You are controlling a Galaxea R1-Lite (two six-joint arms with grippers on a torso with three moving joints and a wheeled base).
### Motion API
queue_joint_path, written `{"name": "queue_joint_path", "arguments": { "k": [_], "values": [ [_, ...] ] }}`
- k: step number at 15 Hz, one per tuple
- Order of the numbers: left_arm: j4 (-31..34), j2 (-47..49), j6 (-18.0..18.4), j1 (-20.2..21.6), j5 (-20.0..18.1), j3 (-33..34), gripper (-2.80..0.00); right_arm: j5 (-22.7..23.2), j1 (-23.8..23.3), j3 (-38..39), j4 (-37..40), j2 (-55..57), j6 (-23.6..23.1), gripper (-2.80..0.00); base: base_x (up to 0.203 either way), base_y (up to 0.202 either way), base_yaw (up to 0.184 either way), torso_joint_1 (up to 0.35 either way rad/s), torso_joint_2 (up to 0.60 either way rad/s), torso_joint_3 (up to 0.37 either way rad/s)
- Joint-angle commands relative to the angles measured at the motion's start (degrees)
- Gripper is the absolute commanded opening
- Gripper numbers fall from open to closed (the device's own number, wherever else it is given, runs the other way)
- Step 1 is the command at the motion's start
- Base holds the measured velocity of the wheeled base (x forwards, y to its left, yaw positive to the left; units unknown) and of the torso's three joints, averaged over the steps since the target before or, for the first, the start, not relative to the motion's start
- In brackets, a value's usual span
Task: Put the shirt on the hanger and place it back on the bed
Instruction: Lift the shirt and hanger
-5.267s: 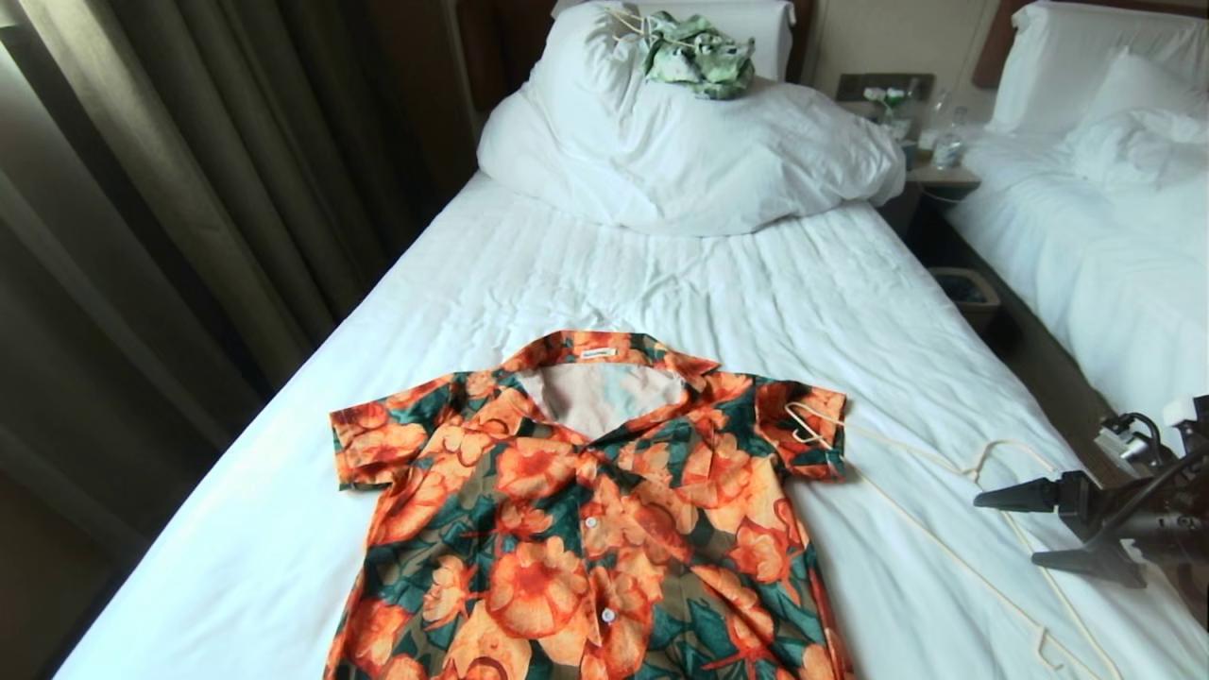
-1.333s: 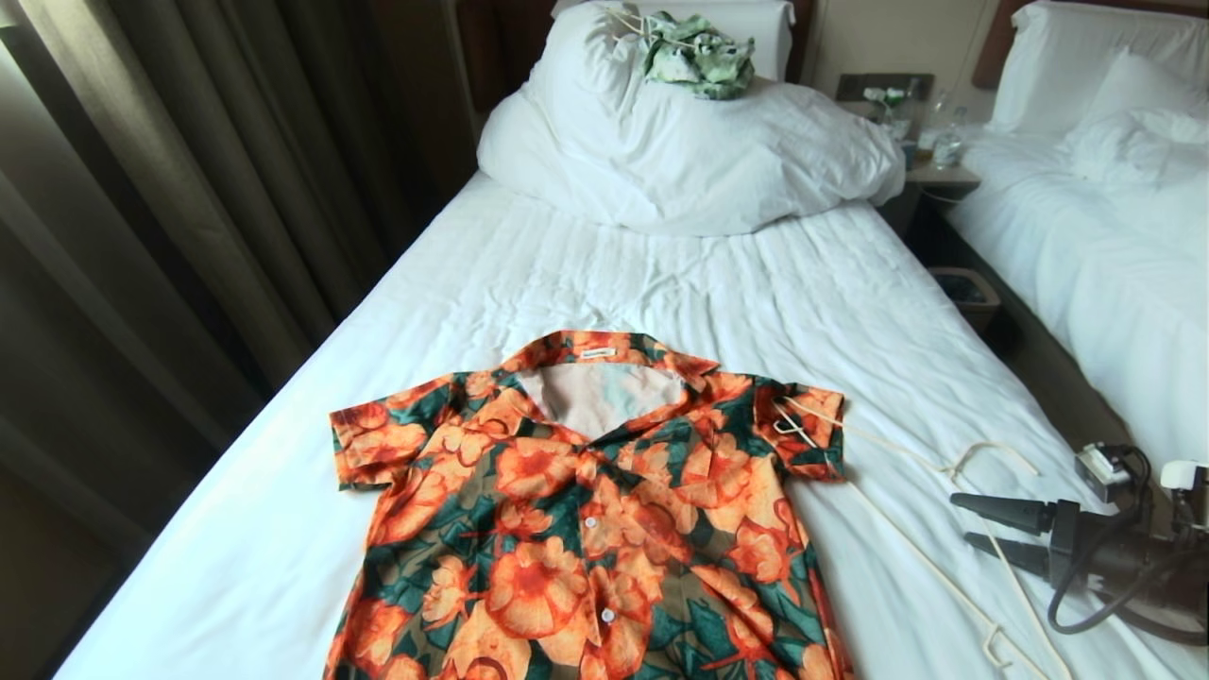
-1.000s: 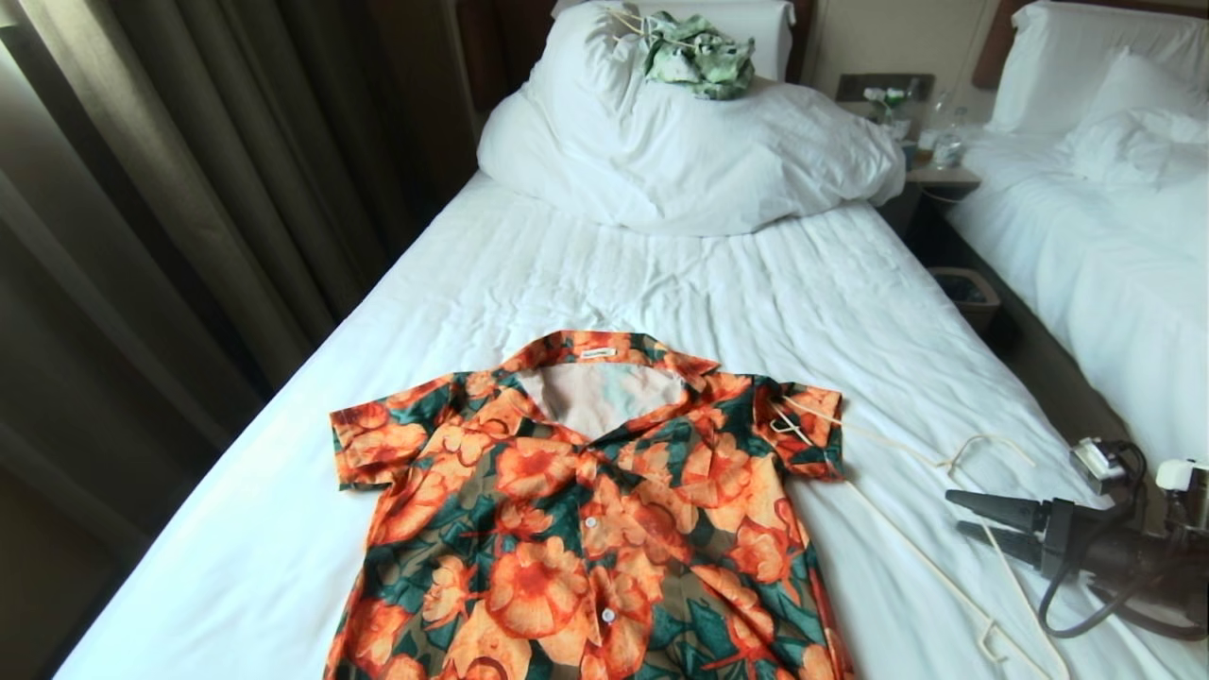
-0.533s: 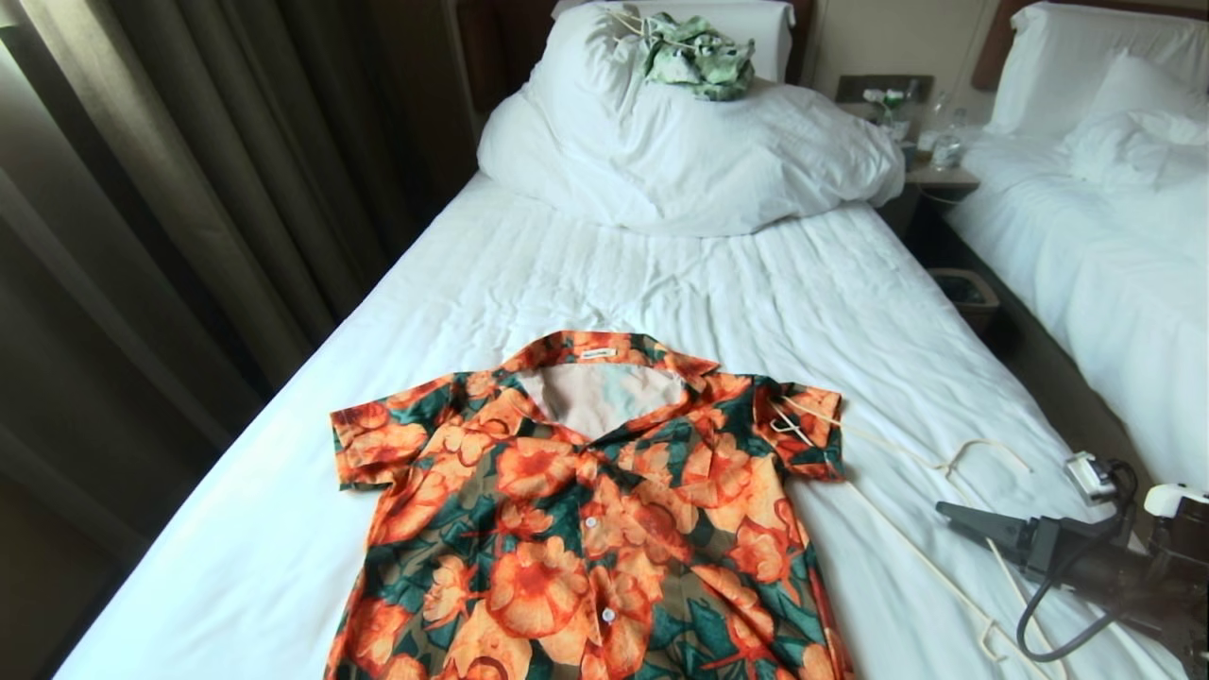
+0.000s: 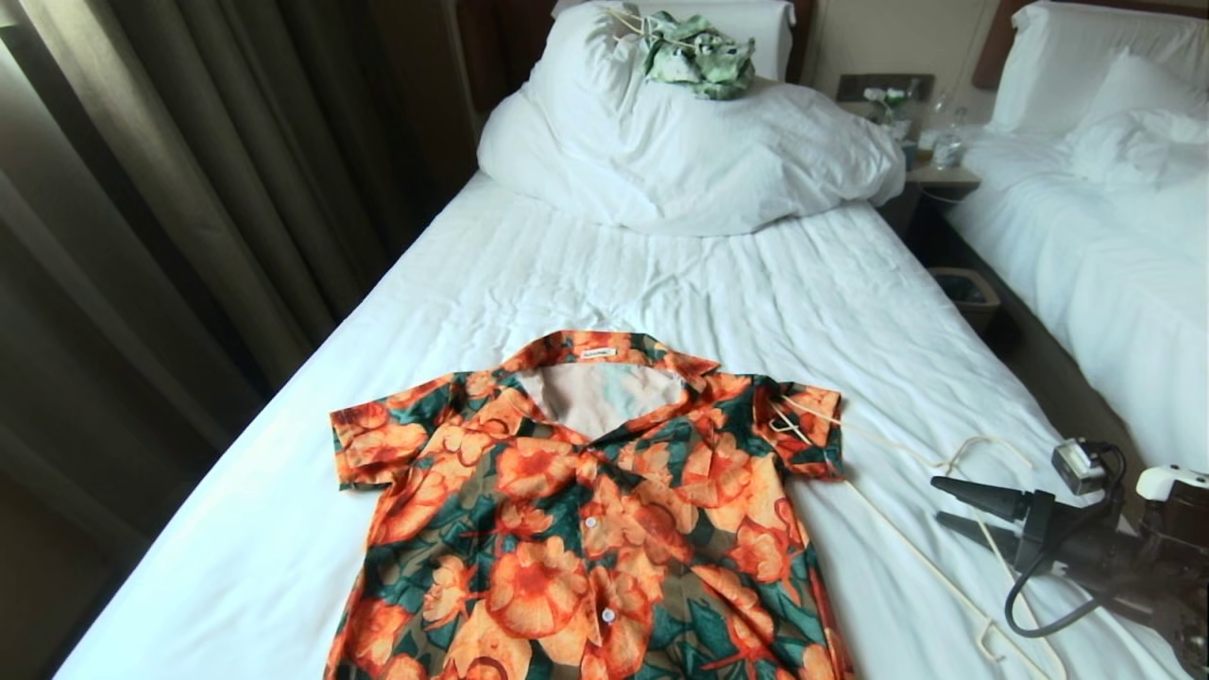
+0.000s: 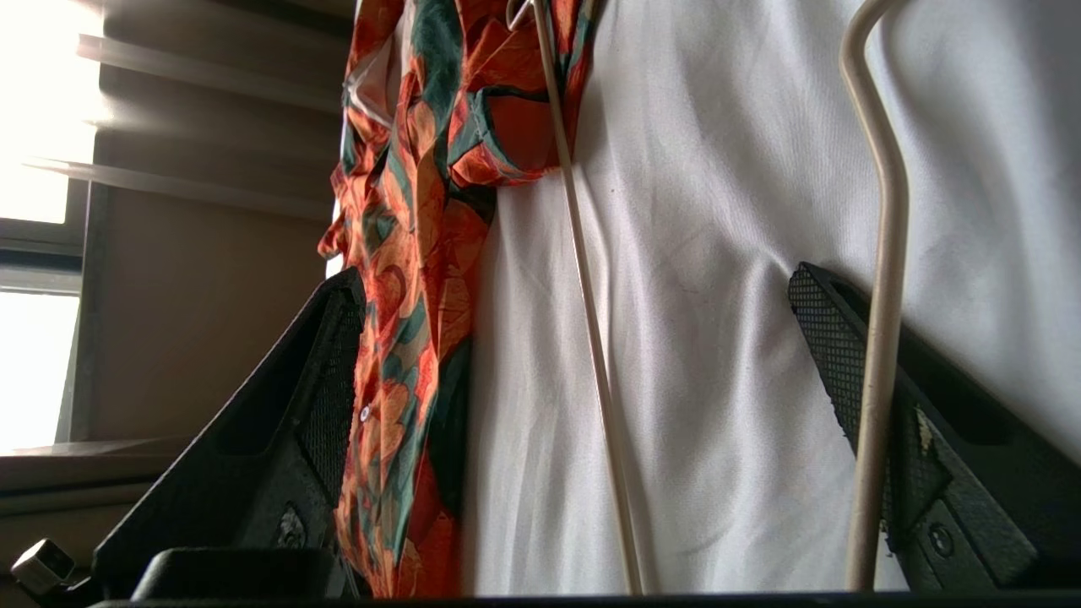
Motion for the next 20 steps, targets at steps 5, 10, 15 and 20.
{"name": "queue_joint_path", "arguments": {
  "k": [5, 10, 15, 20],
  "values": [
    [0.0, 0.0, 0.0, 0.0, 0.0, 0.1, -2.8, 0.3, -0.2, -0.6, -0.7, -0.1, 0.2, -2.8, 0.0, 0.0, 0.0, 0.0, 0.0, 0.0],
    [0.0, 0.0, 0.0, 0.0, 0.0, 0.1, -2.8, 0.5, -0.2, -1.1, -0.7, 0.6, 0.2, -2.8, 0.0, 0.0, 0.0, 0.0, 0.0, 0.0],
    [0.0, 0.0, 0.0, 0.0, 0.0, 0.1, -2.8, 0.5, -0.7, -1.5, -0.7, -1.3, 0.3, -2.8, 0.0, 0.0, 0.0, 0.0, 0.0, 0.0],
    [0.0, 0.0, -2.8, 0.0, 0.0, 0.1, -2.8, 1.1, -2.0, 0.4, -0.7, -12.4, 0.9, -2.8, 0.0, 0.0, 0.0, 0.0, 0.0, 0.0]
  ]
}}
